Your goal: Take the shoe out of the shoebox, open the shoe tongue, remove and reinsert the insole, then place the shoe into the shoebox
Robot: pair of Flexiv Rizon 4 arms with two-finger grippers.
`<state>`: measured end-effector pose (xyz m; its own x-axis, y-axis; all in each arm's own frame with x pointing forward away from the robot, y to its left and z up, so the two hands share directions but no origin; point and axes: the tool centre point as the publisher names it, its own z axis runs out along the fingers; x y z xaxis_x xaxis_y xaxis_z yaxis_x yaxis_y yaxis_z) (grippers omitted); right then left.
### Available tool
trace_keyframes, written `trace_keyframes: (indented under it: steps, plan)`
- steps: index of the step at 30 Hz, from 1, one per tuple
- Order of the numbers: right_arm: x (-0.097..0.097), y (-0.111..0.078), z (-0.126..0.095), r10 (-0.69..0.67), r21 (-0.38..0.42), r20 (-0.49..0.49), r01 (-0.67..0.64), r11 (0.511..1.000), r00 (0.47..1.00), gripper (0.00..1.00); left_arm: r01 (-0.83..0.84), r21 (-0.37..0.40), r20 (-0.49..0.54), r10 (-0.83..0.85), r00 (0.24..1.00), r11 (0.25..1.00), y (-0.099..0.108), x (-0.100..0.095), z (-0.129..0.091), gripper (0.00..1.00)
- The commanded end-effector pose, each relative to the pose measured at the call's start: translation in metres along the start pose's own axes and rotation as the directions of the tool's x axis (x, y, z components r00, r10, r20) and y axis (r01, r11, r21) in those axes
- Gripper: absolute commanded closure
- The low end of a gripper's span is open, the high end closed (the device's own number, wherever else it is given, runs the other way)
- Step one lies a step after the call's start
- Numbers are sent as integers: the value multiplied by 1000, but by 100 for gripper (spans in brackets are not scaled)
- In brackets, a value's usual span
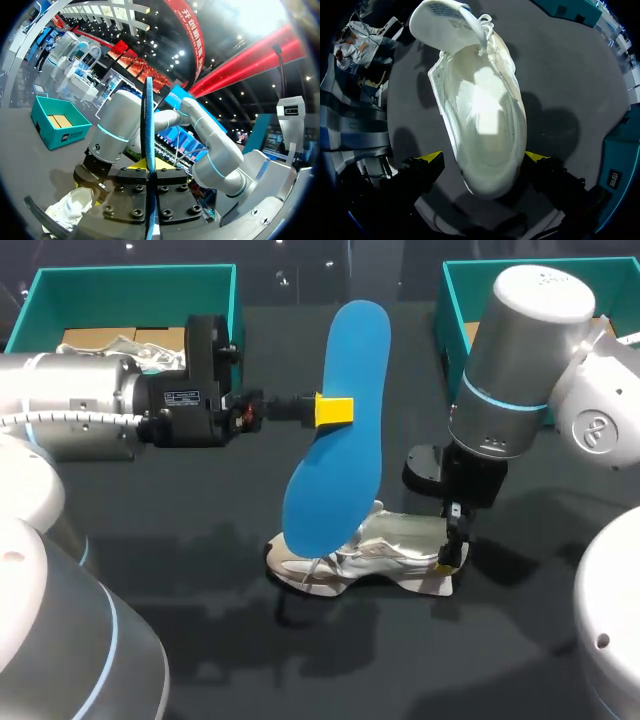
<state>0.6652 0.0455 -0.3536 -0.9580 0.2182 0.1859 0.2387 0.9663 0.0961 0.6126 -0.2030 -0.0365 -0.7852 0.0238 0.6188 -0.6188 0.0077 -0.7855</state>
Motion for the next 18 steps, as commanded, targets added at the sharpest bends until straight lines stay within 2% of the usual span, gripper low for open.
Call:
trace_keyframes:
  steps: [1,10,18]
  plan:
    - [1,5,-12,-3,15,15,2,1000,1000,0,0,3,1,0,1000,1000,1,0,1,100]
    - [-2,22,-24,-33,46,43,31,998,999,0,0,3,1,0,1000,1000,1,0,1,100]
    - [-21,41,-12,-76,61,82,71,996,994,0,0,3,1,0,1000,1000,1,0,1,100]
